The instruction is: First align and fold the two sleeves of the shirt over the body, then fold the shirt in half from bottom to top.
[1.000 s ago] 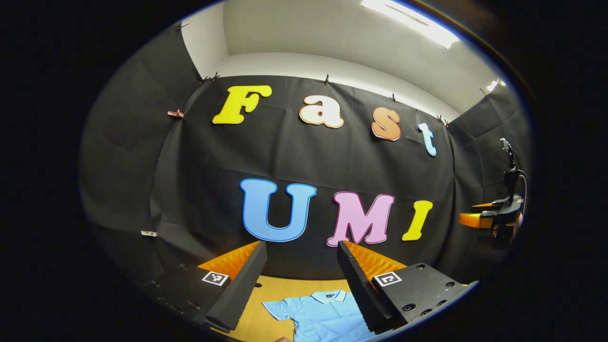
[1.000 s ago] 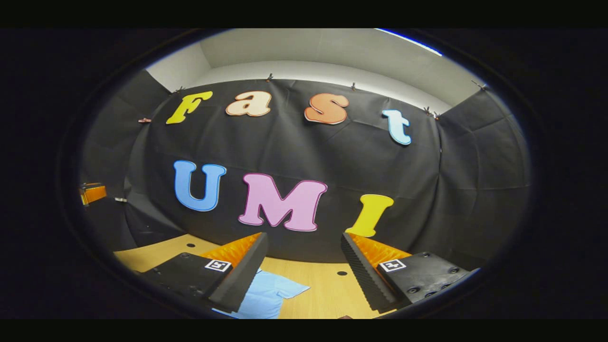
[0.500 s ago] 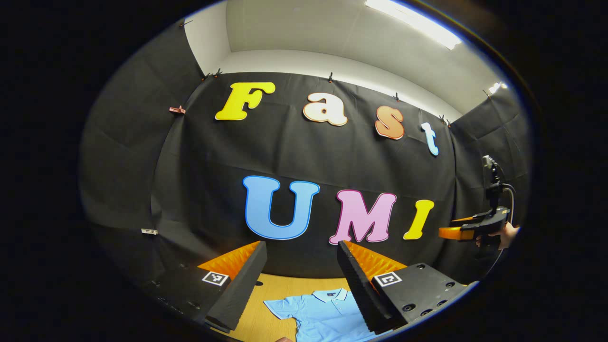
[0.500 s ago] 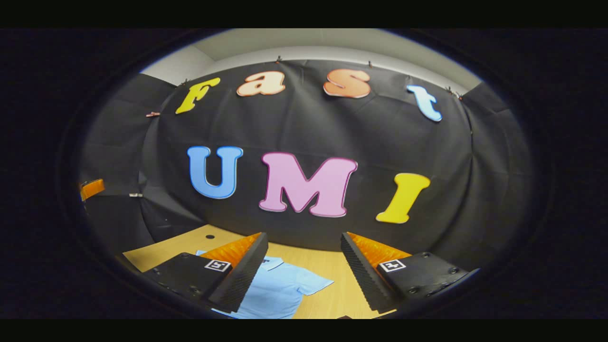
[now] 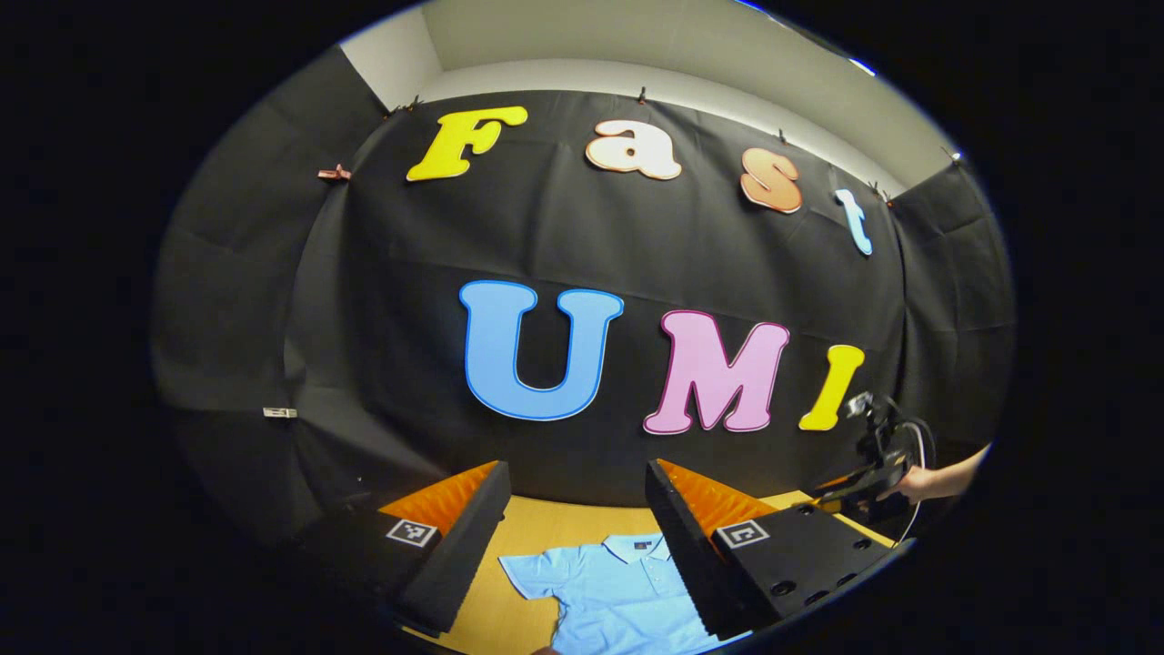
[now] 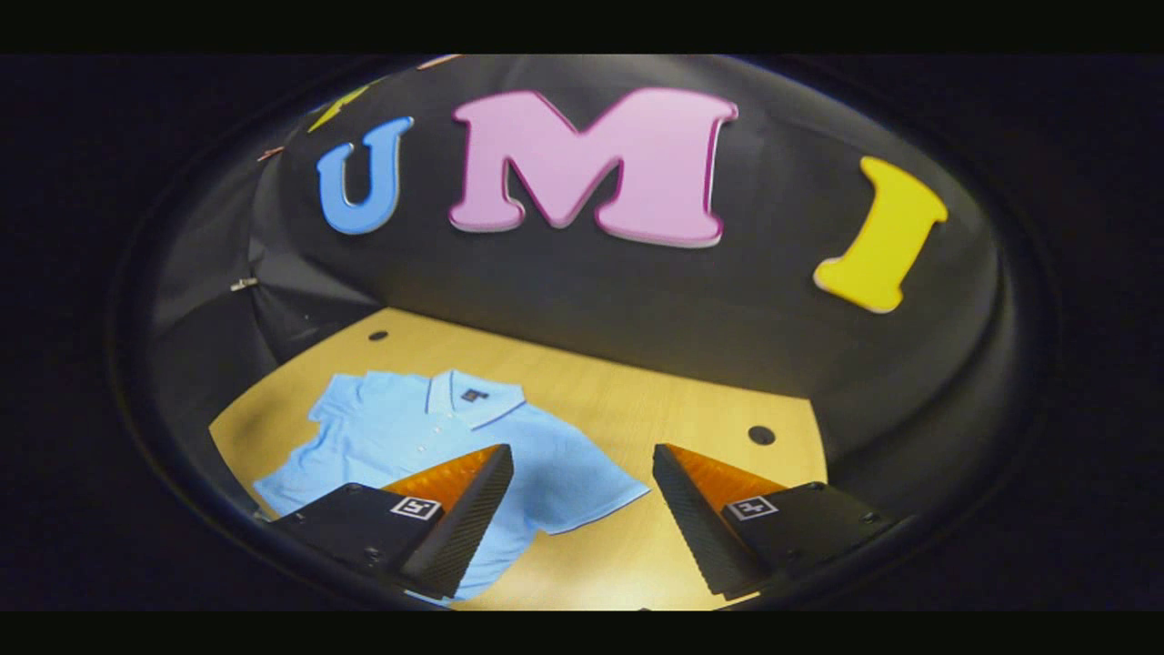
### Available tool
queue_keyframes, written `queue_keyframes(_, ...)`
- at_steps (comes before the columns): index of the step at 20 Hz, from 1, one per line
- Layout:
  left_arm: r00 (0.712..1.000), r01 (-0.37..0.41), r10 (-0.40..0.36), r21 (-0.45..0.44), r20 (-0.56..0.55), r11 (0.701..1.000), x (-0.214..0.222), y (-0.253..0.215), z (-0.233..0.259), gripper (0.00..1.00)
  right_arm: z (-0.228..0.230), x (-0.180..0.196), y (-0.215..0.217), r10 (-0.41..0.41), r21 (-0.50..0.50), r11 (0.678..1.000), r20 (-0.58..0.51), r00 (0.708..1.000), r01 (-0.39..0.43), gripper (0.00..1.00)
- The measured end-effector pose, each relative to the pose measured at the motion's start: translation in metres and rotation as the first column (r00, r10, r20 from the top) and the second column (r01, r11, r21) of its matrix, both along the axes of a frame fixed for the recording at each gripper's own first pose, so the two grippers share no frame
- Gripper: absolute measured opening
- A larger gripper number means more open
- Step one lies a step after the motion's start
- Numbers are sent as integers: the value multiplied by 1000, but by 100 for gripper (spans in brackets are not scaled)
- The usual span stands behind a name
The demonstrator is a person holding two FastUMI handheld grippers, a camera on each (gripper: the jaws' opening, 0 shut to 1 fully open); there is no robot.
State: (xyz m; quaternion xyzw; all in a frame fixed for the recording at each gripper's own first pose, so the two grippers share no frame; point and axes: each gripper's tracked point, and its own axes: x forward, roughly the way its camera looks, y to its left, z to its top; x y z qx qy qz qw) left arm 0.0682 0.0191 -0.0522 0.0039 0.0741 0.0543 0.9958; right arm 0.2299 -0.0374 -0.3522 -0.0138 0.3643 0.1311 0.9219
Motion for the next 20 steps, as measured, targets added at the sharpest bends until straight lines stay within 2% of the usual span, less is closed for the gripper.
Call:
queue_keyframes(5, 993, -63, 62, -14, -96, 998, 52, -24, -40, 96, -125, 29, -7, 19, 52, 999, -228, 974, -8, 98)
queue_keyframes(7, 989, -83, 82, -9, -125, 996, 62, -35, -52, 96, -151, 34, -4, 23, 97, 995, -271, 962, 4, 98)
queue_keyframes(12, 985, -71, 75, 31, -152, 997, 71, -46, -64, 96, -198, 22, -19, -20, 8, 1000, -369, 929, 24, 99)
queue_keyframes(14, 984, -60, 65, 33, -164, 998, 72, -41, -68, 96, -199, 22, -20, -12, -19, 1000, -360, 933, 6, 97)
queue_keyframes(15, 983, -58, 62, 30, -173, 998, 72, -38, -70, 96, -201, 21, -15, -12, -13, 1000, -369, 930, 8, 87)
queue_keyframes(18, 980, -66, 68, 18, -188, 998, 67, -22, -74, 96, -199, 27, -9, -70, 13, 997, -367, 927, 80, 16)
queue_keyframes(19, 980, -69, 70, 12, -185, 998, 64, -17, -71, 96, -198, 29, -9, -89, 31, 994, -372, 924, 109, 5)
queue_keyframes(20, 981, -70, 70, 8, -179, 998, 61, -12, -69, 96, -194, 30, -6, -93, 52, 991, -378, 921, 122, 6)
